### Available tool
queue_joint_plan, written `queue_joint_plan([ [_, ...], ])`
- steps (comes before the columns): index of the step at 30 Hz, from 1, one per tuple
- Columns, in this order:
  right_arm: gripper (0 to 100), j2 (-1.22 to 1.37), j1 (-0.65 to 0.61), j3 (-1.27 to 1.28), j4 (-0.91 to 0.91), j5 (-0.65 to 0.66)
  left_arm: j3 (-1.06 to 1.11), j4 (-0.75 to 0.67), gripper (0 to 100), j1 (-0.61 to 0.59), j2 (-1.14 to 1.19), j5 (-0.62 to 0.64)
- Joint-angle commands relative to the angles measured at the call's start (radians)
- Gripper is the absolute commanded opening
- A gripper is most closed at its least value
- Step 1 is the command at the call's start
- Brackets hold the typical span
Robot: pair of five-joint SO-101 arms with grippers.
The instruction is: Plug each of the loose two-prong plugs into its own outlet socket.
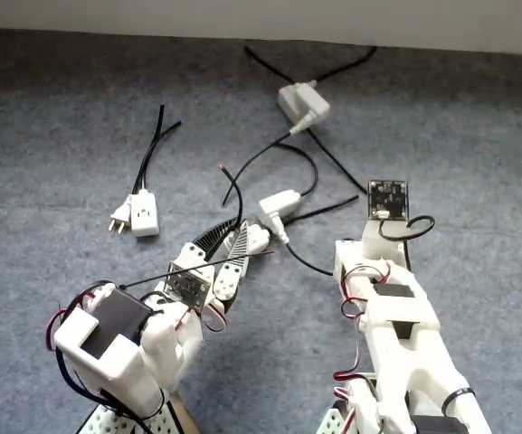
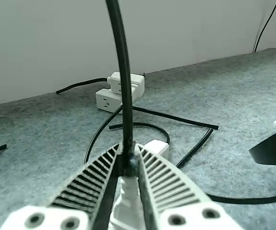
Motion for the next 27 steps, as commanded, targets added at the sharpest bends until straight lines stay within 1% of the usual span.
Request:
queue_joint_plan([
  [1,19.1,-0.024,-0.007,-0.004,-0.018,0.009,0.019,-0.032,1,-0.001,-0.013,-0.009],
  [5,19.1,-0.024,-0.007,-0.004,-0.018,0.009,0.018,-0.011,1,-0.001,-0.004,-0.009],
  [10,19.1,-0.024,-0.007,-0.002,-0.018,0.009,0.019,0.238,1,-0.001,-0.015,-0.012],
  [13,19.1,-0.024,-0.005,-0.002,-0.019,0.009,0.024,0.25,1,-0.001,-0.038,-0.075],
  [16,19.1,-0.024,-0.005,-0.001,-0.019,0.009,0.031,0.285,1,-0.008,-0.07,-0.104],
  [19,19.1,-0.024,-0.005,-0.001,-0.019,0.009,0.036,0.333,1,-0.007,-0.114,-0.161],
  [22,19.1,-0.024,-0.004,-0.001,-0.019,0.009,0.035,0.399,1,-0.001,-0.159,-0.229],
  [25,19.1,-0.024,-0.004,-0.001,-0.019,0.009,0.033,0.466,1,-0.001,-0.199,-0.336],
  [27,19.1,-0.024,-0.004,-0.001,-0.019,0.009,0.031,0.508,1,-0.004,-0.223,-0.381],
])
